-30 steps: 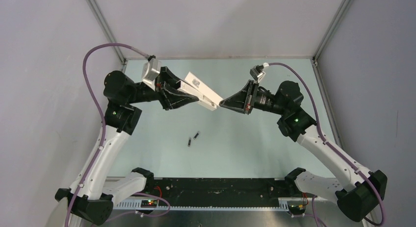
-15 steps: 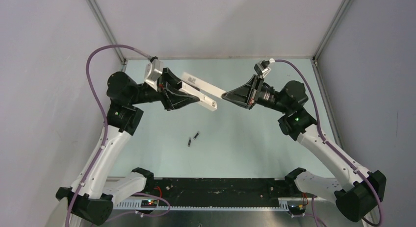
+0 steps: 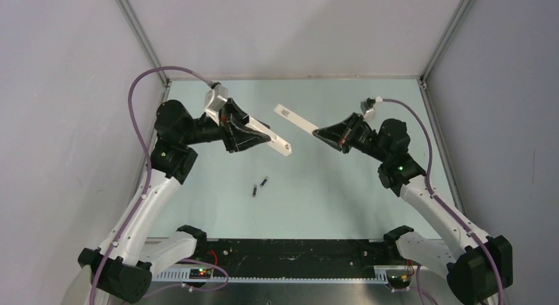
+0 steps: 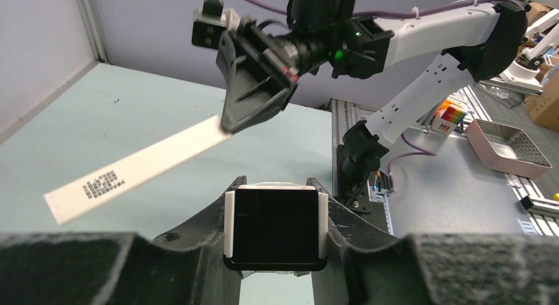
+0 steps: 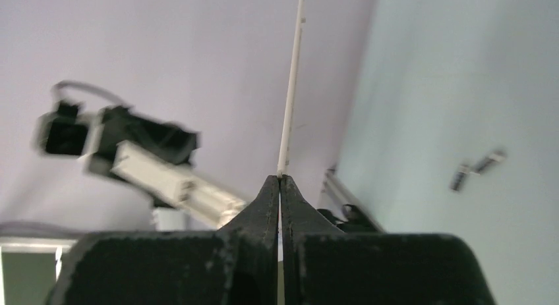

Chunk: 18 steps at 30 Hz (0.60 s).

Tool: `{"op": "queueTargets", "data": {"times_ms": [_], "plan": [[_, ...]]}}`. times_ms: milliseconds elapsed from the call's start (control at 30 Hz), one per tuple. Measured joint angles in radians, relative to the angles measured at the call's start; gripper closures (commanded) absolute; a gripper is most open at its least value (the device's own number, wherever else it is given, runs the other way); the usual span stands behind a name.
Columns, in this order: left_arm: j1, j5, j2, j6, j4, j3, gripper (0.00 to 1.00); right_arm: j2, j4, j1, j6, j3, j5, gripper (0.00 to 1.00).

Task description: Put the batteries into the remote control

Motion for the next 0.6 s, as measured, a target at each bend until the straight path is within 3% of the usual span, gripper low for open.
{"op": "queueTargets", "data": {"times_ms": [233,600], "plan": [[0.0,-0.012,-0.013,0.0,-0.014,-0.023,1.0,0.054,-0.1,-0.077,-0.078,-0.194,0.085,1.0],[0.0,-0.013,-0.047,-0.002,-0.015,-0.051,1.0,0.155,-0.144,-0.105,-0.212,-0.277,0.163,1.0]]}}
